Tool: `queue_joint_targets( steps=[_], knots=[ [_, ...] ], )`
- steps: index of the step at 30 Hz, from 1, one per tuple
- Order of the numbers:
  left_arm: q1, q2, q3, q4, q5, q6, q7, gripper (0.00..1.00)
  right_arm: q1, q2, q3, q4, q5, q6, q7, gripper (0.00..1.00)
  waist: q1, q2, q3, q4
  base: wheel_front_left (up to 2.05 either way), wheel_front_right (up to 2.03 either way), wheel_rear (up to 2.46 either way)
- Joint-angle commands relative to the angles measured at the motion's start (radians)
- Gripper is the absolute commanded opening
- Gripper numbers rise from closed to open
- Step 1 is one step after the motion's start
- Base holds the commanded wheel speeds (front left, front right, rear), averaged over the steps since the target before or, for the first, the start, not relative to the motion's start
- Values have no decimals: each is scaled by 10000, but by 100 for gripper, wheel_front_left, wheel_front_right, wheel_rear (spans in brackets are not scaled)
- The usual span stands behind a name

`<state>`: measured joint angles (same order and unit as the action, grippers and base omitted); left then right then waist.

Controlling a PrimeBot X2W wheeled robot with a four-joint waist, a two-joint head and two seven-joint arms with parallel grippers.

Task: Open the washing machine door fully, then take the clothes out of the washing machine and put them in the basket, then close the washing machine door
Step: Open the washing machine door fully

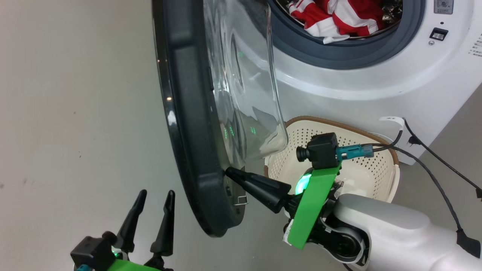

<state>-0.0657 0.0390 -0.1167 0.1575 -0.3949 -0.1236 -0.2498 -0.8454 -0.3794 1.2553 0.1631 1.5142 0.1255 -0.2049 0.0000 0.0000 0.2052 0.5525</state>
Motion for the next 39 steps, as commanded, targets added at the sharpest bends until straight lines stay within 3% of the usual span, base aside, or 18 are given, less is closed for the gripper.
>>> queue_joint_targets(
  steps=[1,21,23,26,29,39],
  knots=[
    [-213,112,391,-298,-62,34,-120,100,-54,324,-12,-223,179,52,13,0,0,0,14,5,0,0,0],
    [-277,112,374,-252,11,4,-120,100,94,120,140,71,157,52,-272,2,0,0,-182,-64,0,0,0],
    [-289,112,339,-206,48,-12,-120,100,185,47,129,148,145,52,-342,29,0,0,-236,-84,0,0,0],
    [-320,112,274,-128,117,-32,-120,100,377,-74,55,289,112,52,-437,49,0,0,-322,-119,0,0,0],
    [-359,112,242,-8,210,-53,-120,100,763,-246,-132,503,24,52,-523,98,0,0,-457,-216,0,0,0],
    [-335,112,389,70,323,-68,-120,100,1802,-519,-1236,1160,-596,52,-565,100,0,0,-609,-731,0,0,0]
  ],
)
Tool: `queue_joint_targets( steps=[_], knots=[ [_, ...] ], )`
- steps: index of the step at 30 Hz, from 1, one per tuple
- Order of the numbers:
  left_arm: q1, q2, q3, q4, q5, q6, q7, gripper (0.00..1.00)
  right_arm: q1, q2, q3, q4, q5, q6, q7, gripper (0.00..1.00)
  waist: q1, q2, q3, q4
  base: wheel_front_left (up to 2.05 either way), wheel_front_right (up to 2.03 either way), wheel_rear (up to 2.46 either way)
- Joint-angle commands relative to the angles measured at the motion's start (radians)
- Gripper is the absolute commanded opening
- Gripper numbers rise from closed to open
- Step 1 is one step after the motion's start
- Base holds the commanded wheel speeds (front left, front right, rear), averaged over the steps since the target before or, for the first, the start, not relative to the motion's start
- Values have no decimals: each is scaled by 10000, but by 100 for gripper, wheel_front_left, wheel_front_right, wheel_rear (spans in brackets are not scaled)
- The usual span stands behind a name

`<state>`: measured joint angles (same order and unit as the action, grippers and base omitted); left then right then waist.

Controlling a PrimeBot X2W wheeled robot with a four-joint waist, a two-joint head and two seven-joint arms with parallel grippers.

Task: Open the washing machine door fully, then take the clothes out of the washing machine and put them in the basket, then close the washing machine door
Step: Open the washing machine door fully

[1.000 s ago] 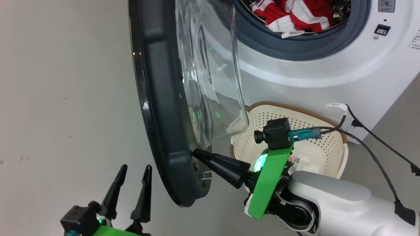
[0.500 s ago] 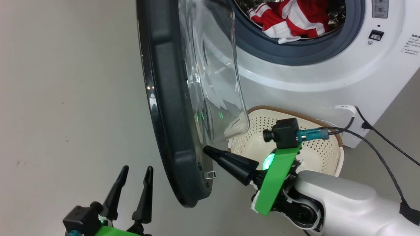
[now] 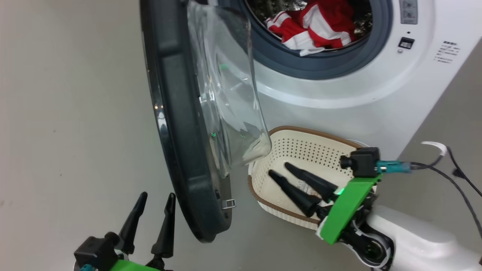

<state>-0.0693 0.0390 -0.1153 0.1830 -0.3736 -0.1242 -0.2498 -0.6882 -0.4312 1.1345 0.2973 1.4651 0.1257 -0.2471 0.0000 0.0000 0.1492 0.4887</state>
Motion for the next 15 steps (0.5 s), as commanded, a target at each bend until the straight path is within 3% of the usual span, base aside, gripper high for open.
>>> queue_joint_targets(
  steps=[1,15],
  knots=[
    [-295,112,391,-180,123,-62,-120,100,374,-26,-238,-71,-265,50,-144,100,0,0,-64,-143,0,0,0],
    [-131,112,704,-86,243,-64,-120,100,2264,263,-3345,1335,-3059,50,-146,100,0,0,-288,-756,0,0,0]
  ],
)
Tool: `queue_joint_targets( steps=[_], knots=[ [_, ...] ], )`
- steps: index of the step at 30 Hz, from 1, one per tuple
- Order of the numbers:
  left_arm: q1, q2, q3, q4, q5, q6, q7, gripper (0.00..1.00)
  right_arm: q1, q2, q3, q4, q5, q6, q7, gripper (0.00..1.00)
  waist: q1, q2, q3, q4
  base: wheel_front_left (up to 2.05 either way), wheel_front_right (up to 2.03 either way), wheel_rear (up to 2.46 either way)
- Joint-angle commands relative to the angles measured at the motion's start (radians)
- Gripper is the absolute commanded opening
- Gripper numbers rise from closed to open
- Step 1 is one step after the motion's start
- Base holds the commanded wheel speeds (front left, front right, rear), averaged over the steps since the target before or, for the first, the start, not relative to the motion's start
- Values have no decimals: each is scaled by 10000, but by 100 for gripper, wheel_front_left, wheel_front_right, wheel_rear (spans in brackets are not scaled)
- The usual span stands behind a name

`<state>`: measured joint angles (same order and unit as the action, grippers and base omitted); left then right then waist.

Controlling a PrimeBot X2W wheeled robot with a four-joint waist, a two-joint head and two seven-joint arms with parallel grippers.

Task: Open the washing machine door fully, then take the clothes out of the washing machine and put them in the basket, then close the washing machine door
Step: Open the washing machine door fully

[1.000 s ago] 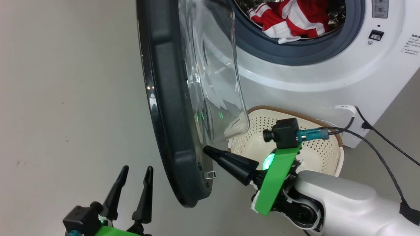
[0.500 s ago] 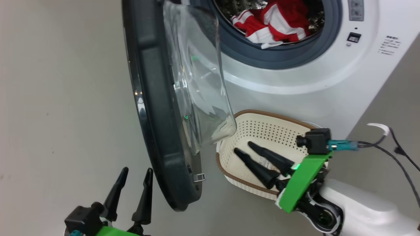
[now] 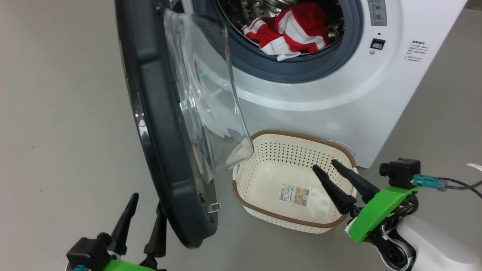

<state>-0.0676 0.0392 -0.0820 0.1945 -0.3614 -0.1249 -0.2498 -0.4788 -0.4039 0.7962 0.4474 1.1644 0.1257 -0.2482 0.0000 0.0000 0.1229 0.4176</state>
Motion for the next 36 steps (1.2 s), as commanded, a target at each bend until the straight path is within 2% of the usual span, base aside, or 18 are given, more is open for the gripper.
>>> queue_joint_targets(
  steps=[1,10,17,21,27,36],
  knots=[
    [-134,110,404,-200,129,-56,-120,100,293,49,-222,-120,-294,50,-134,100,0,0,-30,-83,0,0,0],
    [-153,110,629,-178,226,-57,-120,100,1140,666,-2687,-102,-3357,50,-135,100,0,0,4,-340,0,0,0],
    [-187,110,720,-184,219,-57,-120,100,1818,1333,-4524,-766,-5724,50,-135,100,0,0,24,-320,0,0,0],
    [-213,110,763,-180,213,-57,-120,100,2187,1688,-5224,-1206,-6746,50,-135,100,0,0,22,-277,0,0,0],
    [-211,110,799,-189,232,-57,-120,100,2731,2207,-6187,-1813,-7612,50,-135,100,0,0,-38,-236,0,0,0],
    [-193,110,822,-191,233,-57,-120,100,3403,2599,-6618,-1841,-8133,50,-135,100,0,0,-62,-218,0,0,0]
  ],
)
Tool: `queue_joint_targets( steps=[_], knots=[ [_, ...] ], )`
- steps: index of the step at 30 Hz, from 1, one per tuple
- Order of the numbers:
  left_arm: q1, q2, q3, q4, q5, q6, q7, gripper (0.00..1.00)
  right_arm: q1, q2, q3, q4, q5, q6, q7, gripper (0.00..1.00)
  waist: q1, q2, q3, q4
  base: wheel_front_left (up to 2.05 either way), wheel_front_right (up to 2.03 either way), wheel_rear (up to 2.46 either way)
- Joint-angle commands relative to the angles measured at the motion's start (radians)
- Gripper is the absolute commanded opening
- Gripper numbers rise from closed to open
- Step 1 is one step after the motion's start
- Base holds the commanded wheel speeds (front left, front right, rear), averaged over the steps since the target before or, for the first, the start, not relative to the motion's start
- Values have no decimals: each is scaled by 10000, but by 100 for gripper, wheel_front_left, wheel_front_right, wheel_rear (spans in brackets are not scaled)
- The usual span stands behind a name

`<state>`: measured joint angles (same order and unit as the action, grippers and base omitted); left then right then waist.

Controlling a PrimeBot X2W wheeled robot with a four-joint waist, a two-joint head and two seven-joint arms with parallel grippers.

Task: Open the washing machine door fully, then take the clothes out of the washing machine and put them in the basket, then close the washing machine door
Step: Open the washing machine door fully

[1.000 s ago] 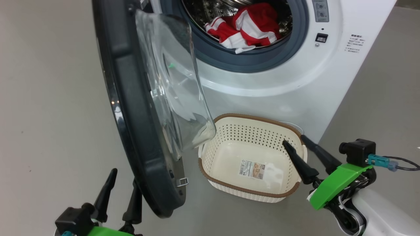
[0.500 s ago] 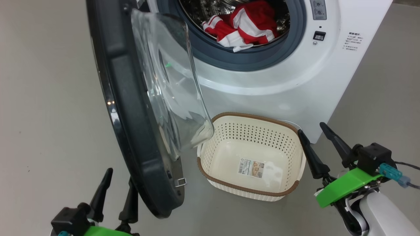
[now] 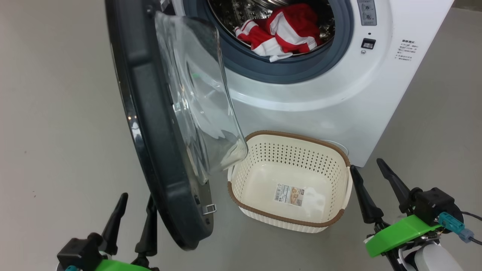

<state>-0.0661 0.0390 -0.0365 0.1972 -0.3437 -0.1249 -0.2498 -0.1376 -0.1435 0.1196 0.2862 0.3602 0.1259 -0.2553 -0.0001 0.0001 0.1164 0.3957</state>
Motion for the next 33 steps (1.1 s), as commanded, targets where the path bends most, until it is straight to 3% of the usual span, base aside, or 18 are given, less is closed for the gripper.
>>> queue_joint_targets(
  steps=[1,15,16,19,27,33],
  knots=[
    [-213,112,363,-211,52,-57,-120,100,37,-14,147,-203,-162,48,-64,100,1,-1,12,3,0,0,0],
    [-278,112,398,-140,41,-57,-120,100,135,71,22,-149,-247,48,-64,100,1,-1,-8,-8,0,0,0],
    [-279,112,398,-130,35,-57,-120,96,139,70,23,-146,-253,48,-64,100,1,-1,-18,-5,0,0,0],
    [-282,112,412,-97,12,-57,-120,0,152,73,13,-147,-244,48,-64,100,1,-1,-48,2,0,0,0],
    [-570,112,1020,-543,-203,-57,-120,0,202,45,23,-158,-213,48,-64,100,1,-1,-144,66,0,0,0],
    [-1021,112,1343,-2170,-335,-57,-120,0,246,47,65,-191,-189,48,-65,100,1,-1,-228,108,0,0,0]
  ],
)
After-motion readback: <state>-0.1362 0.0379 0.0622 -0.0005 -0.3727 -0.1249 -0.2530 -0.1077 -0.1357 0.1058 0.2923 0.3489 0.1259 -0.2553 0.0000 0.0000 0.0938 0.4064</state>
